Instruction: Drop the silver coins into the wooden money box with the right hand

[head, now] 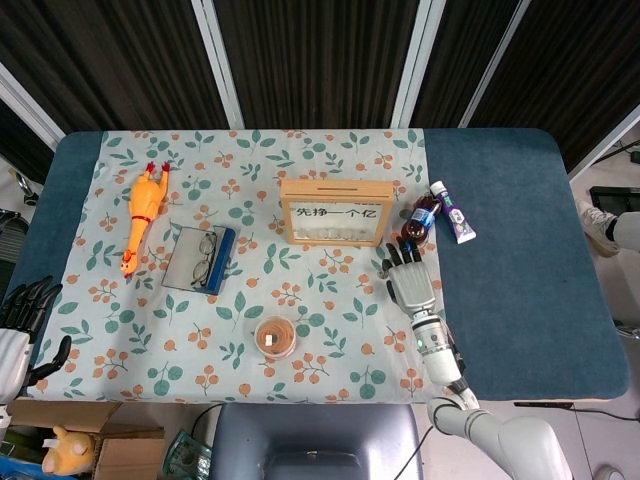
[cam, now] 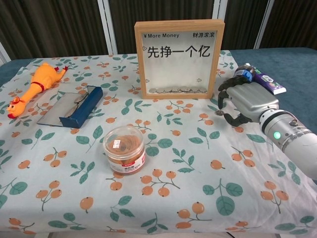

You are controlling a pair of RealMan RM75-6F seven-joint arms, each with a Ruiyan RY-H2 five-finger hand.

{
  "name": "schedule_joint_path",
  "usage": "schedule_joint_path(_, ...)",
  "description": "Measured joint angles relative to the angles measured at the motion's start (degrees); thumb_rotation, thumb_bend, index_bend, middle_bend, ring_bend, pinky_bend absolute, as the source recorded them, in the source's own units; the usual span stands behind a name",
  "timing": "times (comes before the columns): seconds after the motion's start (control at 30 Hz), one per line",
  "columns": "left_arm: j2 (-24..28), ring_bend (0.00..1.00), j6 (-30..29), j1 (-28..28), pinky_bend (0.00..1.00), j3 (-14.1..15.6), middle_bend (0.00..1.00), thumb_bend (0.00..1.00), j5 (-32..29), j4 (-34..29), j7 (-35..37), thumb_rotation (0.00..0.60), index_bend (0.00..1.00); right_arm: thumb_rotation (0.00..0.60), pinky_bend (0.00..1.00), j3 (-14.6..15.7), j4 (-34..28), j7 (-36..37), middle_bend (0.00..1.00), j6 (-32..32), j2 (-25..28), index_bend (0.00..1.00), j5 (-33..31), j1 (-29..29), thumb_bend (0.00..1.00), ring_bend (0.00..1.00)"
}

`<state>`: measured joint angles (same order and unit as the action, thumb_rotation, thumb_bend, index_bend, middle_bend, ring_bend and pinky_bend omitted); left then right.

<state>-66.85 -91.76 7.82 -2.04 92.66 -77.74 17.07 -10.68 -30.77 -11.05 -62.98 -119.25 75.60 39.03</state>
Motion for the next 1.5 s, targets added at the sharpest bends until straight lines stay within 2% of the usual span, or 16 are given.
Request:
schedule_joint_path(1.1,0.1,0.00,-0.2,-0.1,0.00,0.0,0.00,0.45,0.2,0.0,0.0,0.600,0.00,0.600,0.14,-1.1,1.5,-1.0,0.26,2.4,-0.7,0.53,0.6,0.5,0.59,0.06)
schedule_joint_path(1.37,0.0,0.00,-0.2,-0.1,0.00,0.0,0.00,0.45,0.3,0.0,-0.1,0.600,0.00,0.600,0.14,-1.2,1.3,-1.9,0.26,3.0,-0.4,0.54,0.7,0.7,0.56,0.06)
schedule_joint_path(1.5,0.0,0.00,-0.2,-0.1,0.00,0.0,0.00,0.45,0.3,-0.1,-0.2,0.600,0.00,0.600,0.14,-1.1,1.1,-2.8,0.26,3.5,-0.2,0.55,0.8,1.0,0.52,0.06)
